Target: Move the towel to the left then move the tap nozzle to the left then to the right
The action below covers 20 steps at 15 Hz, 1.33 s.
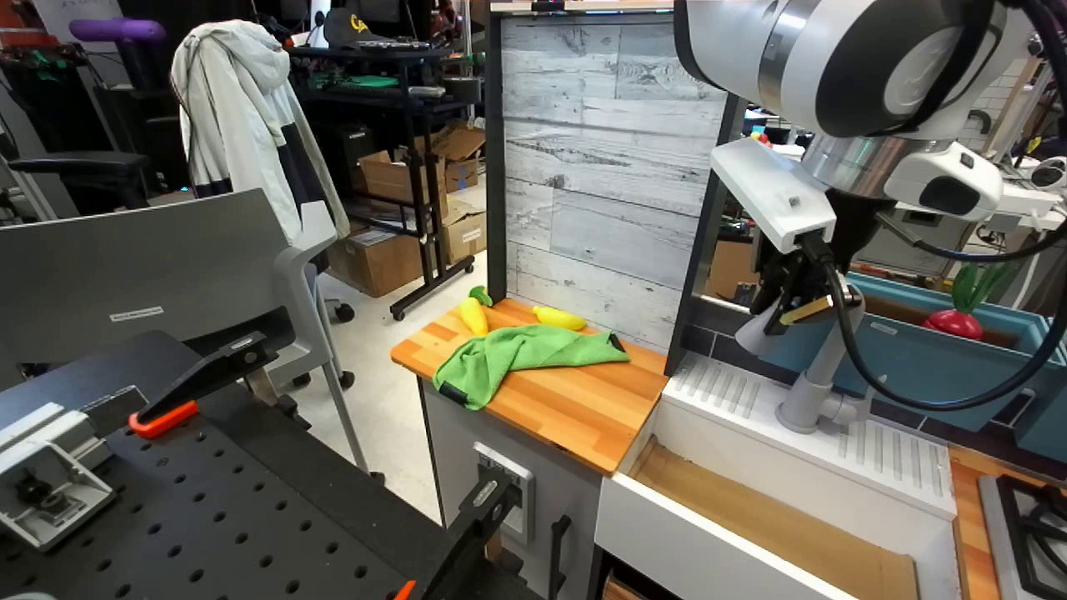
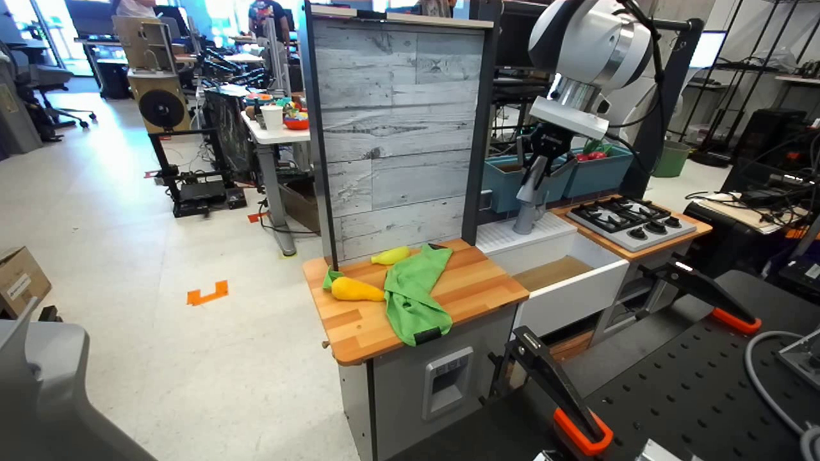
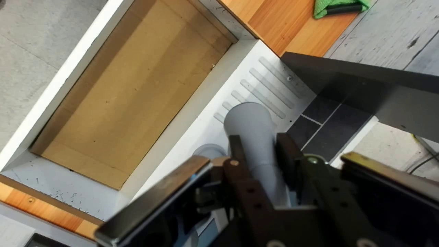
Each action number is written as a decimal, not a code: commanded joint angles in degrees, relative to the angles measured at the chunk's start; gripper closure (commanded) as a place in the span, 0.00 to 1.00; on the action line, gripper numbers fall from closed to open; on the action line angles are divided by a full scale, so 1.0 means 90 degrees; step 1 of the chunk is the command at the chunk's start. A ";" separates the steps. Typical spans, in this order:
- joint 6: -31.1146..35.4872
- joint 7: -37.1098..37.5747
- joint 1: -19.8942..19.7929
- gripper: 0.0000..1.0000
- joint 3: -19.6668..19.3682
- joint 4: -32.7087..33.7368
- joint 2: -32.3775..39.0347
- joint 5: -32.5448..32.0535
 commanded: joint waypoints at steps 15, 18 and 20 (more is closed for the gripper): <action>0.0456 0.0406 0.0033 0.93 -0.0641 -0.0449 -0.0054 -0.0275; 0.0437 0.0430 0.0114 0.45 -0.0699 -0.0468 -0.0037 -0.0318; 0.0419 0.0573 0.0165 0.38 -0.0871 -0.0529 -0.0010 -0.0429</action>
